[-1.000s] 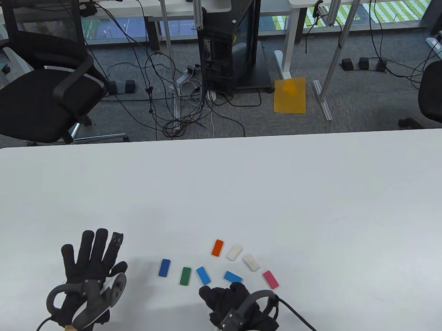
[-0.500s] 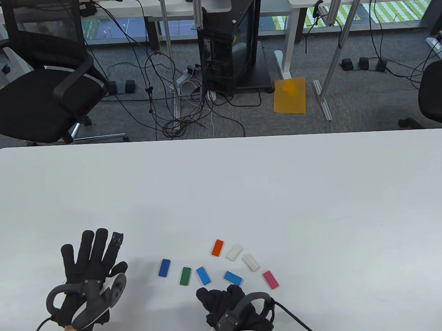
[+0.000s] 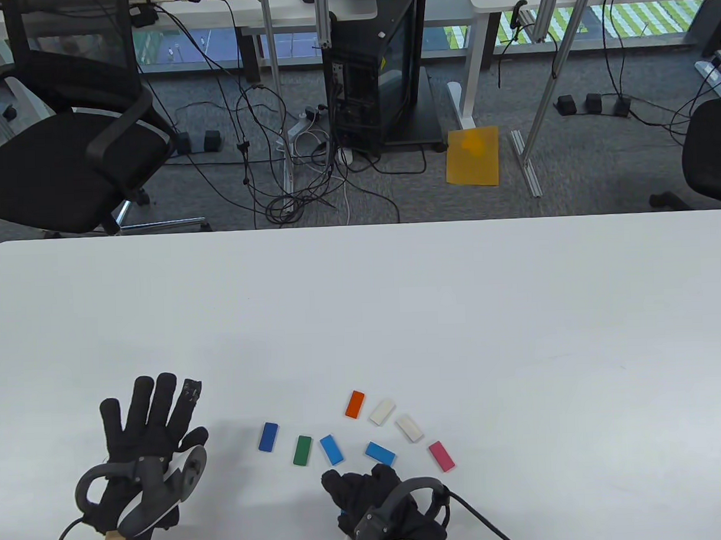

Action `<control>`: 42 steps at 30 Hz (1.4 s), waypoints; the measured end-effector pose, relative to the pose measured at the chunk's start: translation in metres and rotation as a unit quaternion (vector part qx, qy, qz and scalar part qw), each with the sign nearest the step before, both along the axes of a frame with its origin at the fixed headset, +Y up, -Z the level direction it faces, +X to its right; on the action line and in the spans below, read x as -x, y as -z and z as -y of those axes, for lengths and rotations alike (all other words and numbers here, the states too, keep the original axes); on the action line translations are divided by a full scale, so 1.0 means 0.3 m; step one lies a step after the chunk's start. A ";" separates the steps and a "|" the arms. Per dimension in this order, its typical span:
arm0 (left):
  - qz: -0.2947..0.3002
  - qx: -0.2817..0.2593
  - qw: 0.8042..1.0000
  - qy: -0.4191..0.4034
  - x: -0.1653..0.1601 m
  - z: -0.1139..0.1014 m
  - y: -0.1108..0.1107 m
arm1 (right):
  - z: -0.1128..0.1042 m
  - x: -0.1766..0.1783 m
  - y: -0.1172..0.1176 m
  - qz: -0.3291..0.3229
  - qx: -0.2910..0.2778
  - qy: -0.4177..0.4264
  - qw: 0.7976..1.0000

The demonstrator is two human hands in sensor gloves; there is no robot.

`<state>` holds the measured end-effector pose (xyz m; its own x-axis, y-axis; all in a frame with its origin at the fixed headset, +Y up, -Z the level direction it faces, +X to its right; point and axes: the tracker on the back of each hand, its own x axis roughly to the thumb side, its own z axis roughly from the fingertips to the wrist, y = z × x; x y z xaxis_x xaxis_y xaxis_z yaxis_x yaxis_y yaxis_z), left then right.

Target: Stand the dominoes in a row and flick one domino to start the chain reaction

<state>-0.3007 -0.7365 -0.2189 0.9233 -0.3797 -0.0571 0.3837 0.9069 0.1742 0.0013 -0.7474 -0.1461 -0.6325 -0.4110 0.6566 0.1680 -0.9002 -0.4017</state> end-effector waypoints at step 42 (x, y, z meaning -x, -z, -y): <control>-0.011 0.006 1.000 -0.002 0.013 0.003 0.002 | 0.017 -0.306 0.251 0.309 0.031 -0.115 0.943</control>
